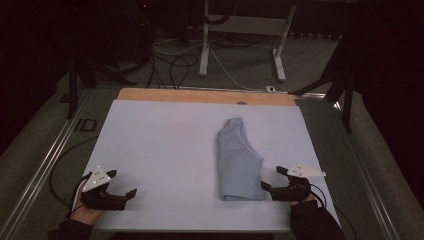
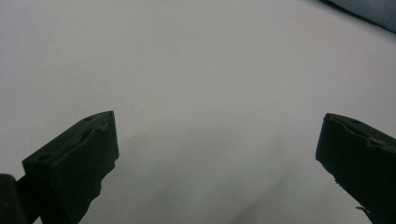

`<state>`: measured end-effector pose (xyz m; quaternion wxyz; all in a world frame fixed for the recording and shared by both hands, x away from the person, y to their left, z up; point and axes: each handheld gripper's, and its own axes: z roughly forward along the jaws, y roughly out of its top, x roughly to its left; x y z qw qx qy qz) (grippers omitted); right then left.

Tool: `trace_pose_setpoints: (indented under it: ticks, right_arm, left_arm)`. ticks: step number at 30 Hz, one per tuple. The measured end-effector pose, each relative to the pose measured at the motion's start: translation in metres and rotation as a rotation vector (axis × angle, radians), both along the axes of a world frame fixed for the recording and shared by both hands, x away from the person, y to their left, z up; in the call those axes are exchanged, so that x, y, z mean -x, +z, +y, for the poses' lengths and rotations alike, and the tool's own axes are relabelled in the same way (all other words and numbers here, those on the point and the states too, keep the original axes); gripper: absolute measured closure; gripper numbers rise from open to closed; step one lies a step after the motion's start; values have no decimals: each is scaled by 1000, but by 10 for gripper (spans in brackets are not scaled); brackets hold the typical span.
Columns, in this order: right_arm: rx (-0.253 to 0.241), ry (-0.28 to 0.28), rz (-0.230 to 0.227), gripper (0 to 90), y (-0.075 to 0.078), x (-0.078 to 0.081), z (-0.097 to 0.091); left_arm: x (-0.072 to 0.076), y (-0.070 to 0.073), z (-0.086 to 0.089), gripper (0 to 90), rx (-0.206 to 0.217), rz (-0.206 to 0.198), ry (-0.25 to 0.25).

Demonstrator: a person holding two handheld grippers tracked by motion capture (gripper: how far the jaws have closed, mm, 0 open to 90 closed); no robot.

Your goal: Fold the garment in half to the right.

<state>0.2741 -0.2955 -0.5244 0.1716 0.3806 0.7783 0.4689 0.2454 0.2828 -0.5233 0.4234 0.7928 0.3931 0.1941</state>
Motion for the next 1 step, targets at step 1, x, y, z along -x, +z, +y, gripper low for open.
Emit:
trace_pose_setpoints:
  ticks: [1]
  right_arm:
    - [0, 1, 1, 108, 0, 0, 0]
  left_arm:
    - [0, 0, 0, 0, 0, 0, 0]
